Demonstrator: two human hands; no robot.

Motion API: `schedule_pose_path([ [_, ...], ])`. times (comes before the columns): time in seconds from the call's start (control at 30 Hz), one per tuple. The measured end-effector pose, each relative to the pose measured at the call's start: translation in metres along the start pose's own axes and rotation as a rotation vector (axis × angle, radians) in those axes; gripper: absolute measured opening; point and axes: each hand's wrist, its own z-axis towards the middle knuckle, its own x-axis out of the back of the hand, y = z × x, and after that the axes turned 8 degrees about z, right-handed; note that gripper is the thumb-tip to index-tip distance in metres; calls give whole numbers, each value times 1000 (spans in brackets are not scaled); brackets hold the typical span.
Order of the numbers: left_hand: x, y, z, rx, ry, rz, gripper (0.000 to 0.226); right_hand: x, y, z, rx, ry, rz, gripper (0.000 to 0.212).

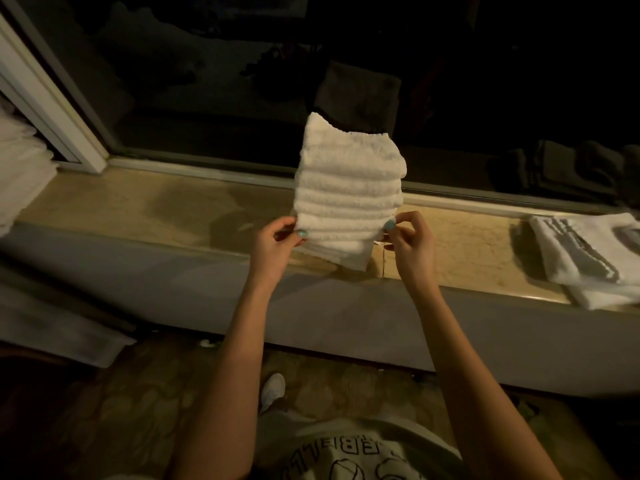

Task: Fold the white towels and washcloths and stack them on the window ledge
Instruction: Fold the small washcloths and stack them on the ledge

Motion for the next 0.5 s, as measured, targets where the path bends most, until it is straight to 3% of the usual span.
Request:
schedule_pose_path([
  [0.1, 6, 1, -1, 19, -33, -29, 22, 0, 4, -7, 1, -71, -5, 5],
  [0.2, 13, 2, 1, 7, -70, 5, 23, -5, 5, -13, -62, -127, 67, 23],
  [0.33, 11, 11, 8, 94, -61, -204, 5, -9, 2, -11, -164, -129, 192, 26],
  [0.4, 13, 12, 16, 129, -68, -267, 5, -8, -1, -8, -197, -98, 212, 38],
  [0.43, 16, 13, 19, 122, -92, -266, 7, -7, -3, -5, -217, -80, 206, 50],
  [0.5, 21, 18, 25, 66, -180, -210, 40, -7, -9, 1, -216, -84, 186, 68],
])
